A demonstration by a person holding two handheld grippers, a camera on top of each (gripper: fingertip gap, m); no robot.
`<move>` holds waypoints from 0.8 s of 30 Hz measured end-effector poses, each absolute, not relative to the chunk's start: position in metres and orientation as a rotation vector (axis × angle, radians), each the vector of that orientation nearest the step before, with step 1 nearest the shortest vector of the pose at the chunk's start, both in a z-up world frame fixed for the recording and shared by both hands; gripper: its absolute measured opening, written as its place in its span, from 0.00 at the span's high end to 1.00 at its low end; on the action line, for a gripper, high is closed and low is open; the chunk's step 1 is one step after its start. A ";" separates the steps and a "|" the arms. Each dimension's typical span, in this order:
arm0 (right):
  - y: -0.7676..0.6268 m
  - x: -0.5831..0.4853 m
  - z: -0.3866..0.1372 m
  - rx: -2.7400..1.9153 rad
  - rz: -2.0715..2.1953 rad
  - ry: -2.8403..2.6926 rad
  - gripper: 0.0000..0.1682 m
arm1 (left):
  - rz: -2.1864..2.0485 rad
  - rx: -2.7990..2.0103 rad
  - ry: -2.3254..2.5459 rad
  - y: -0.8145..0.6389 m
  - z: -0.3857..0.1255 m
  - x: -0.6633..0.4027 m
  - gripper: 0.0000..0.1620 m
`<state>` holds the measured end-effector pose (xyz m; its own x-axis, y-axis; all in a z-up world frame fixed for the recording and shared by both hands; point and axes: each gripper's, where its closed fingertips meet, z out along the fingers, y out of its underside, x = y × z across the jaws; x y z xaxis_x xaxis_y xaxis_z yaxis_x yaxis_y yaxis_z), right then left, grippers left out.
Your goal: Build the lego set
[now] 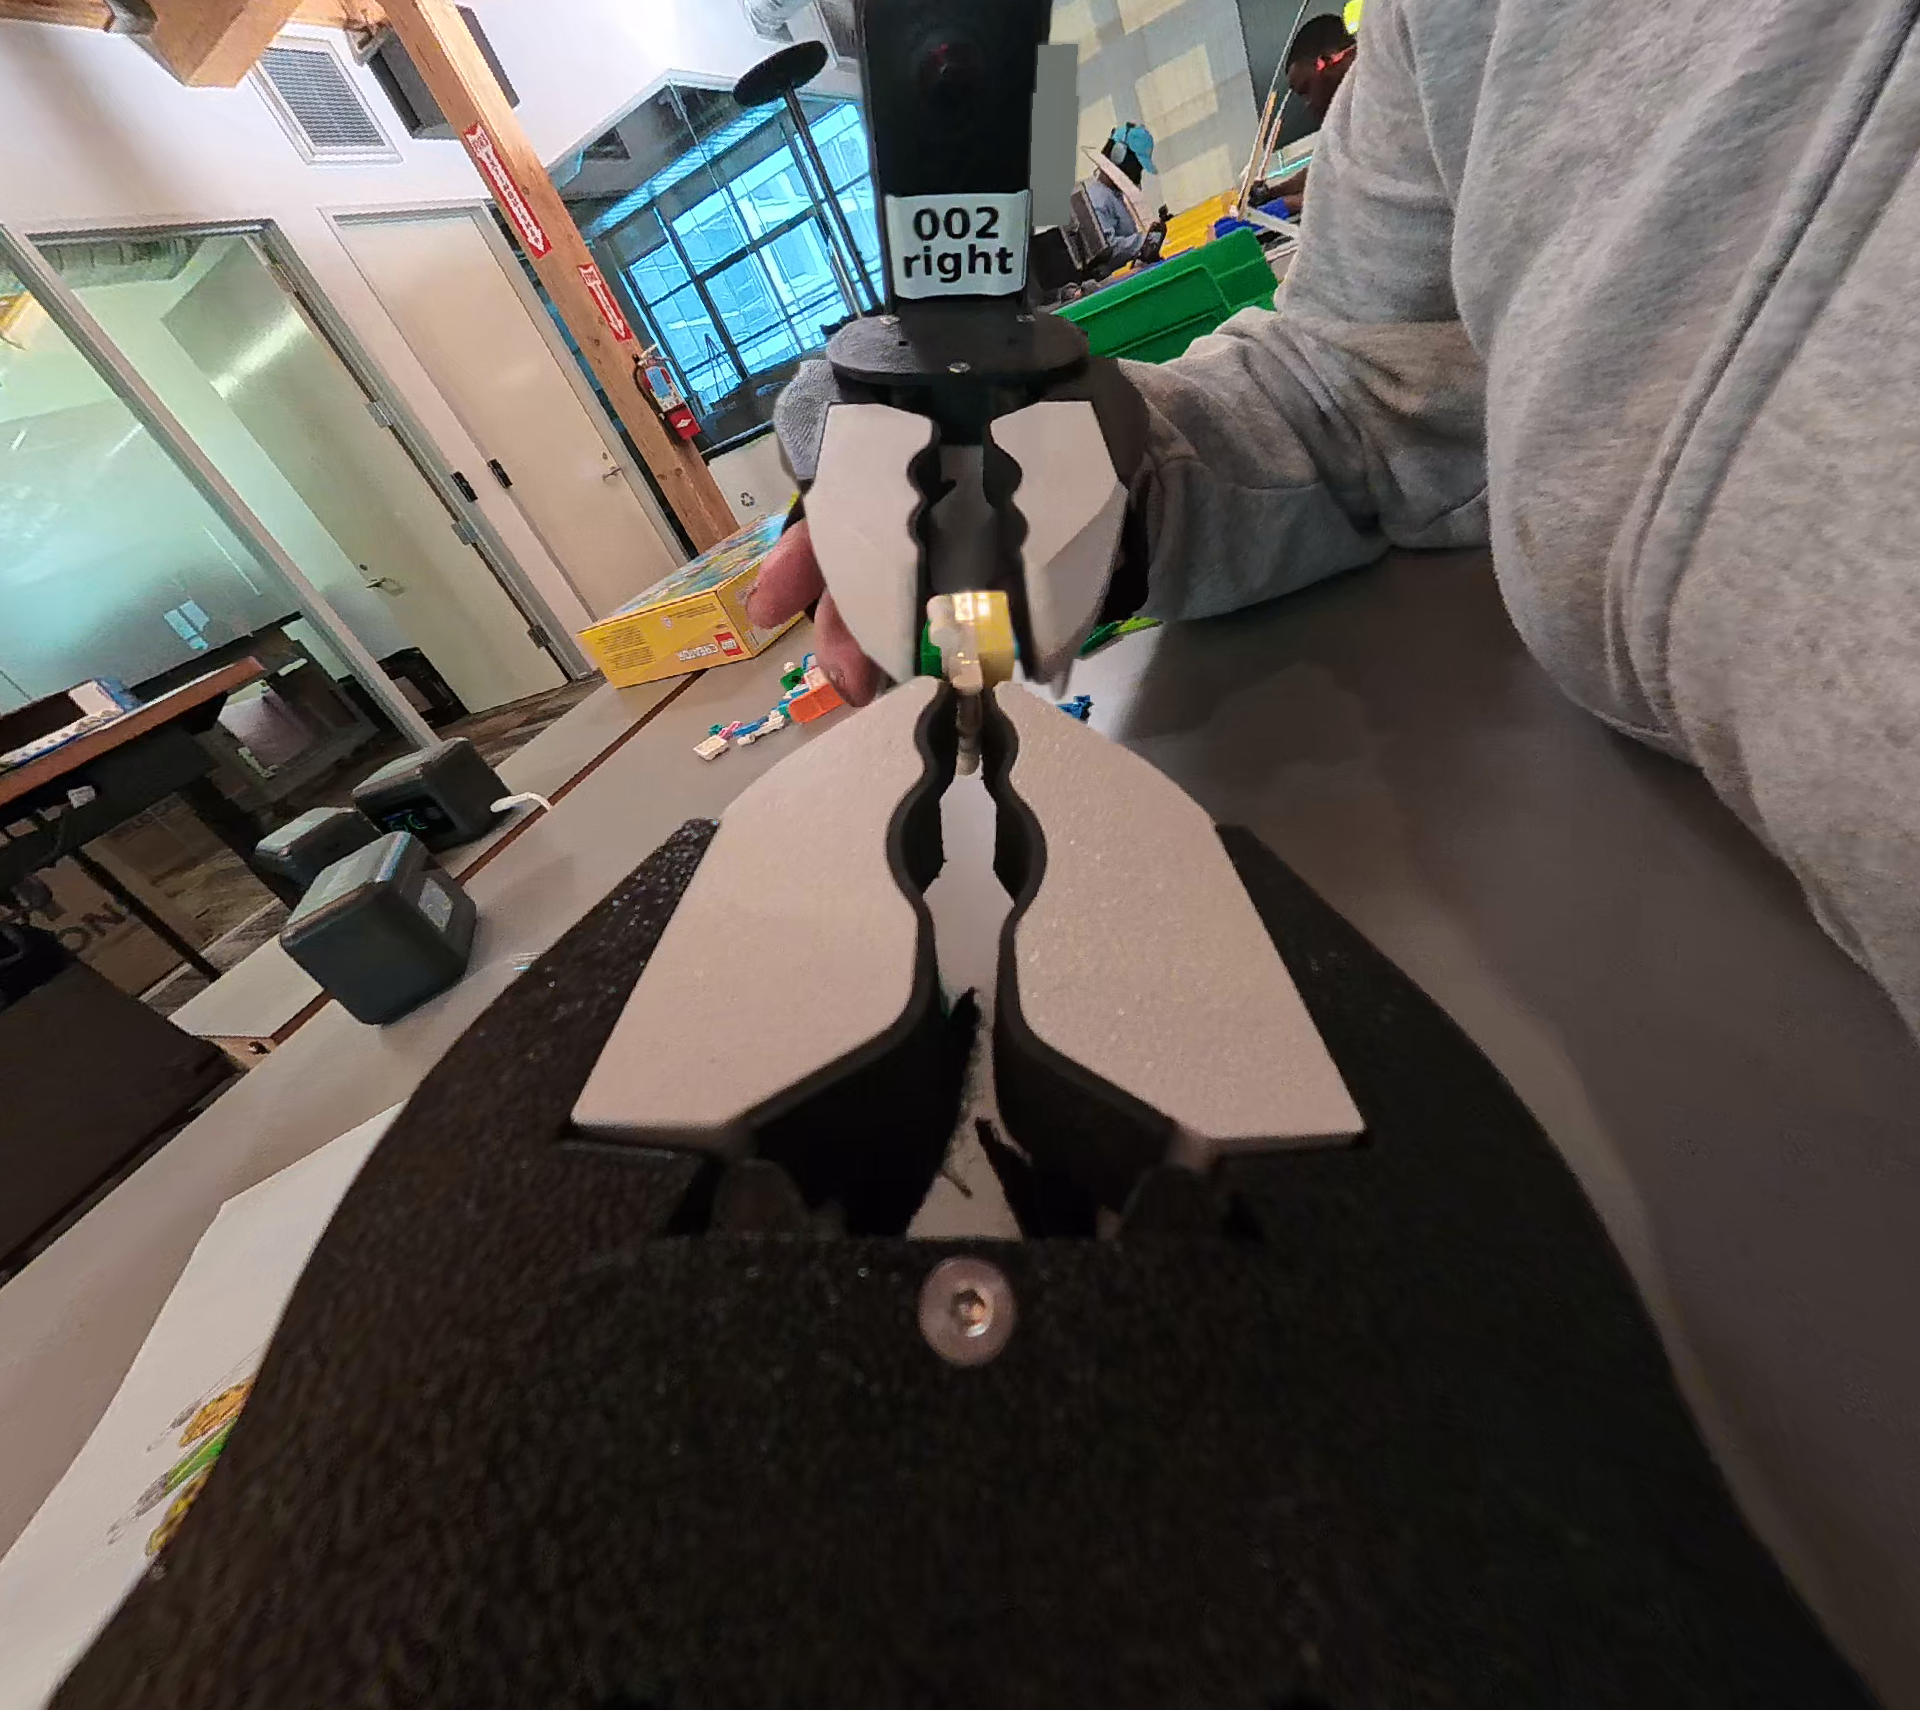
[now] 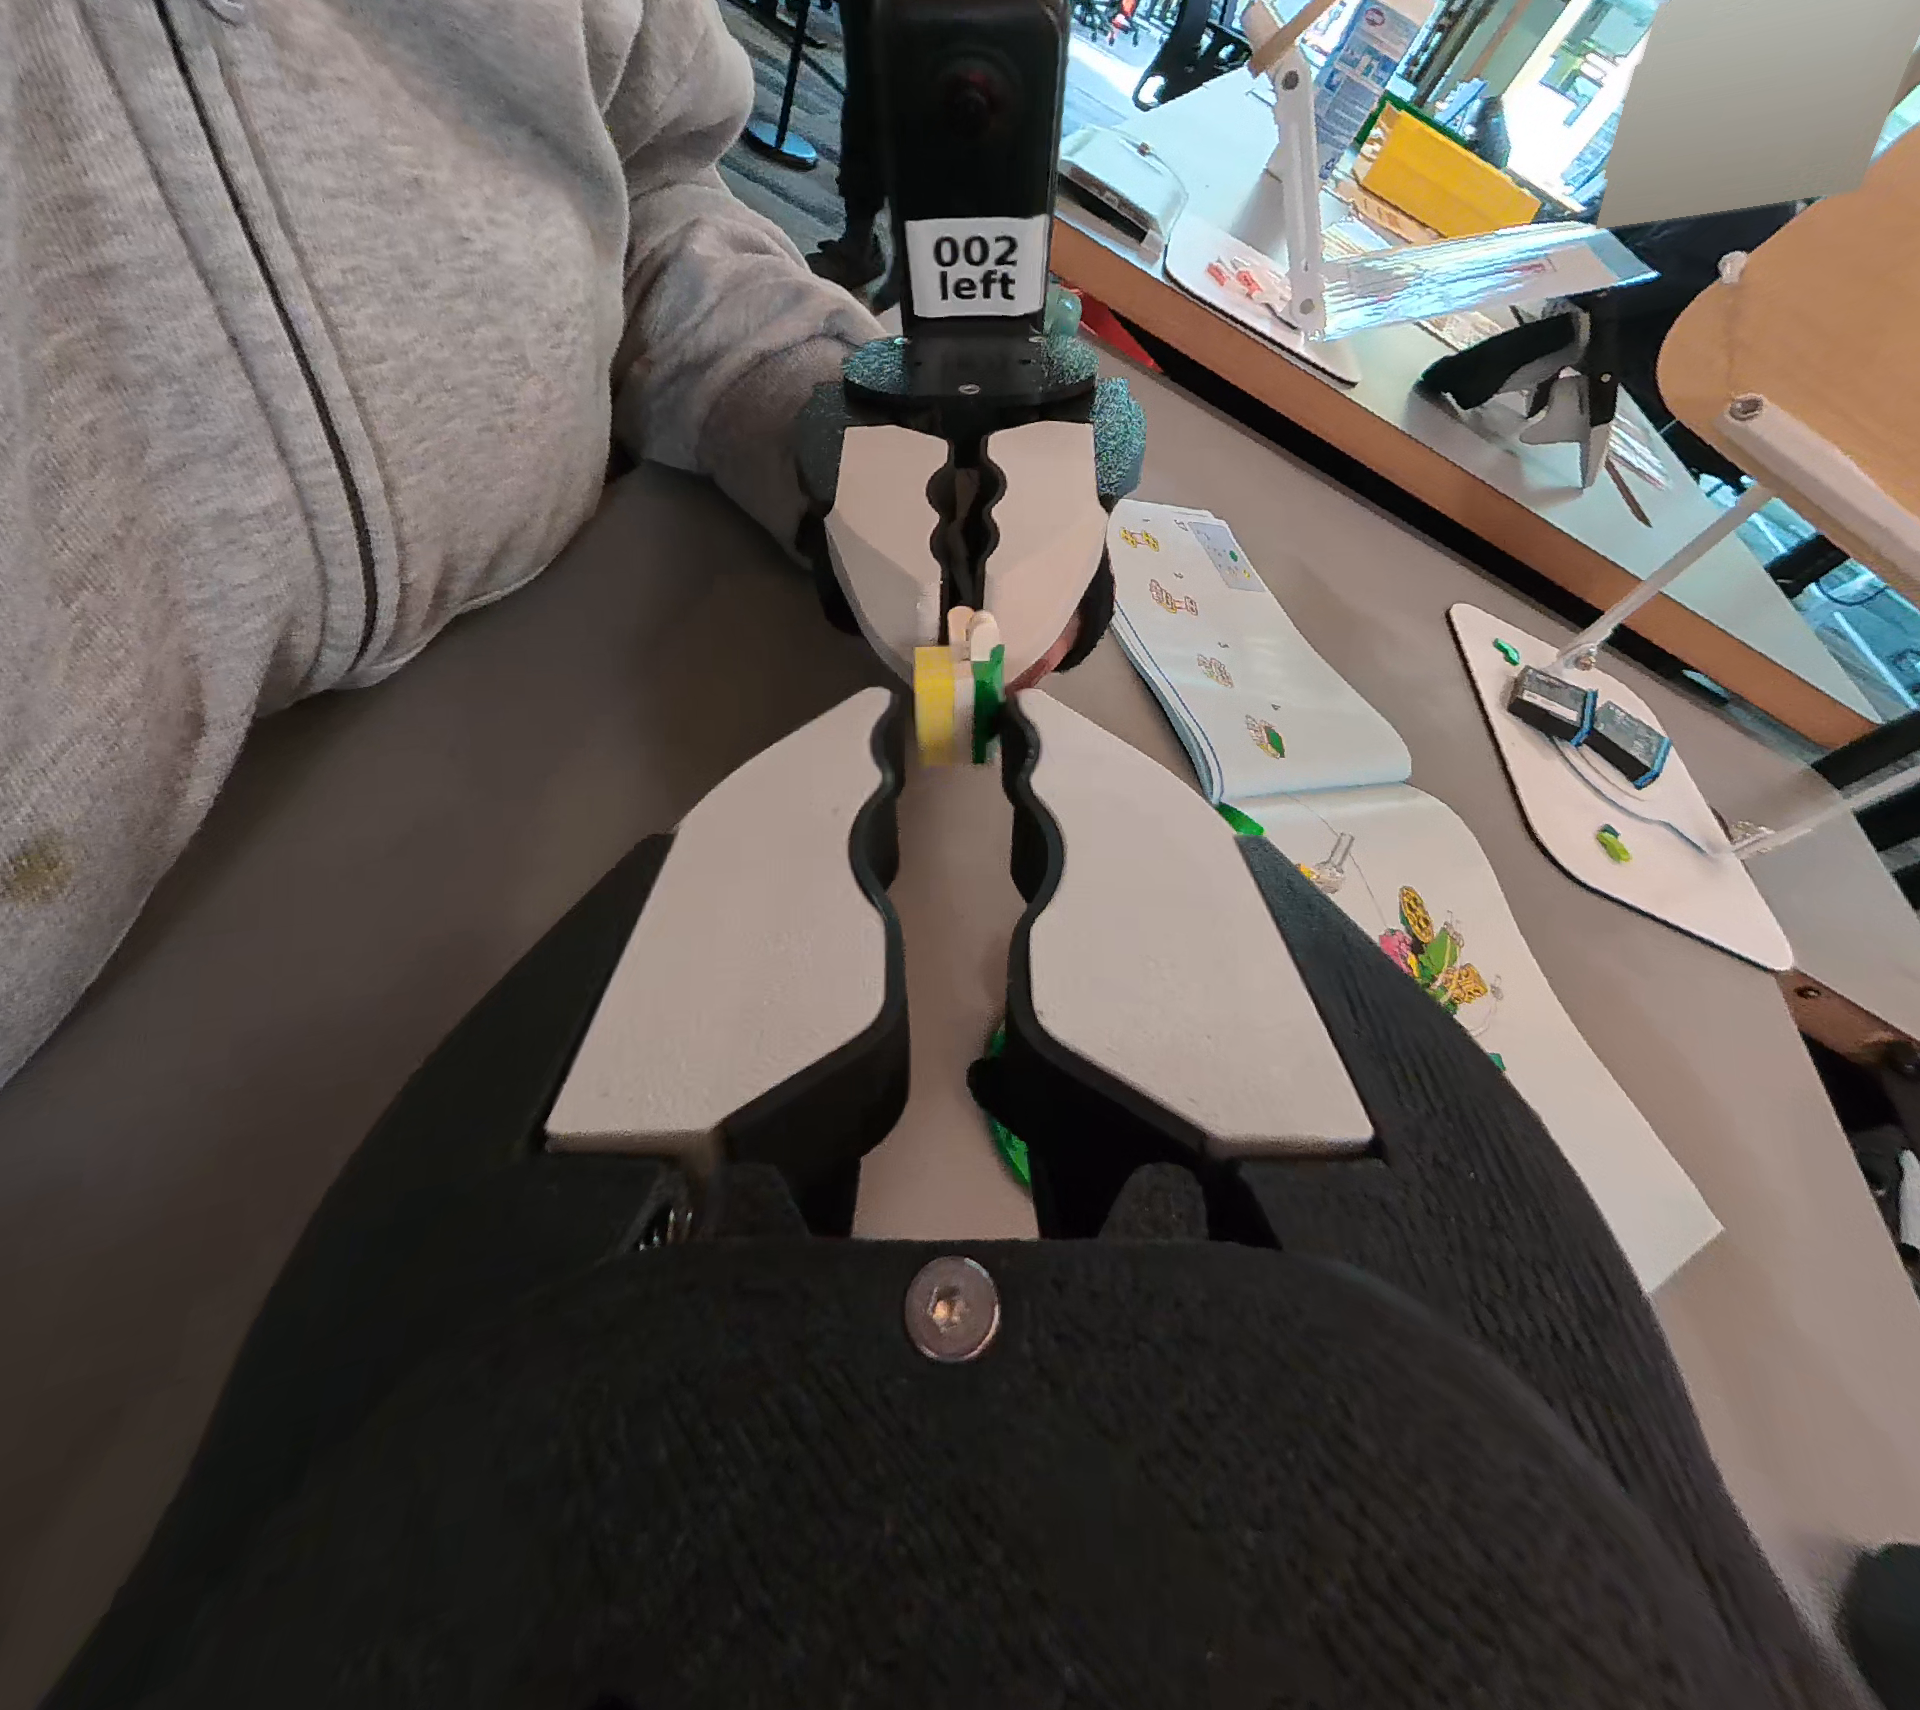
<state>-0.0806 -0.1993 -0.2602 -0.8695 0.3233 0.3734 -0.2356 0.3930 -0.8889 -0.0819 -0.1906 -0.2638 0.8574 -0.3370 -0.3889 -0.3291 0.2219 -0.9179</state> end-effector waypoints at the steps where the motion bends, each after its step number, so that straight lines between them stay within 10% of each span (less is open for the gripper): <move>1: -0.200 -0.080 -0.259 -0.070 1.495 -2.153 0.92 | -0.013 -1.370 0.592 -0.191 -0.264 -0.080 0.98; 24: -0.122 -0.121 -0.283 -0.216 0.870 -2.213 0.92 | 0.044 -1.457 0.378 -0.184 -0.267 -0.111 0.89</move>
